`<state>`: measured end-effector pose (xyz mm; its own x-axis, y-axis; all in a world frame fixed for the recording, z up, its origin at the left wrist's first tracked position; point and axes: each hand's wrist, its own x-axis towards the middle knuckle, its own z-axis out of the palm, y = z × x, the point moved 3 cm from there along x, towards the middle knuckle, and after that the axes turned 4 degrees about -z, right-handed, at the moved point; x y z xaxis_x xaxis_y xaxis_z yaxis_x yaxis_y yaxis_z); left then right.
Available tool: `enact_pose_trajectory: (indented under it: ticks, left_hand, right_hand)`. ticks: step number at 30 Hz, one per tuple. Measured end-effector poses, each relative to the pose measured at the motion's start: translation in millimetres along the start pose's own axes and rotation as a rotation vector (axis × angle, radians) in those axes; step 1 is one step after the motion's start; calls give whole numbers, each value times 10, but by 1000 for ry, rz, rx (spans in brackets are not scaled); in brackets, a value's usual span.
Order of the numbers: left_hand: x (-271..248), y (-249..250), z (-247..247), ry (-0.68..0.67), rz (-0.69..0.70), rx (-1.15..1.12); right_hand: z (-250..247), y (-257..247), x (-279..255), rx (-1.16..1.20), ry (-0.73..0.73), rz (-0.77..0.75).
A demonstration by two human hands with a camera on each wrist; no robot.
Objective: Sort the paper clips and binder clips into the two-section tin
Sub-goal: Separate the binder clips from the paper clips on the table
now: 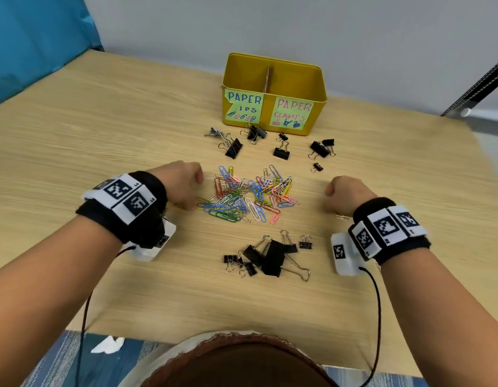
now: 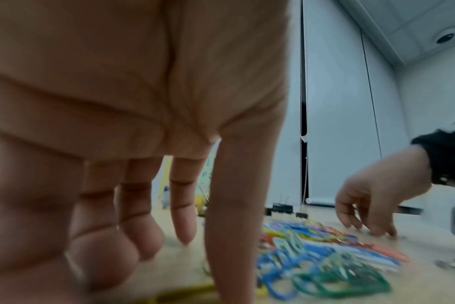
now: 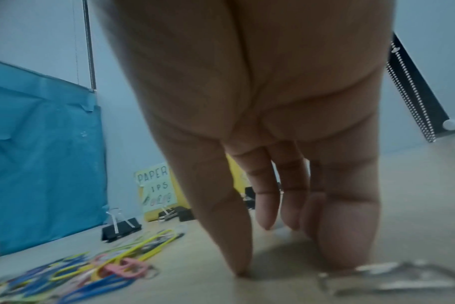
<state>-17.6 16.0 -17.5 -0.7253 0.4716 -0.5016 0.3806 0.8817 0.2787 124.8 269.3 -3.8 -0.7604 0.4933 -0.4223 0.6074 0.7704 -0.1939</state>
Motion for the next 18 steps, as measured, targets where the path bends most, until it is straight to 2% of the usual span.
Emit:
enact_pose_trajectory:
  ticks: [6, 9, 13, 15, 18]
  left_hand:
    - [46, 288, 171, -61, 76, -7]
    - [30, 200, 102, -16, 58, 1]
    - [-13, 143, 90, -14, 18, 84]
    - [-8, 244, 123, -34, 44, 79]
    - [48, 421, 183, -49, 91, 62]
  right_hand:
    - [157, -325, 56, 139, -26, -159]
    - [29, -108, 24, 89, 10, -103]
    - [-20, 200, -106, -126, -164, 70]
    - [4, 139, -96, -128, -150, 67]
    - [82, -103, -27, -53, -75, -55]
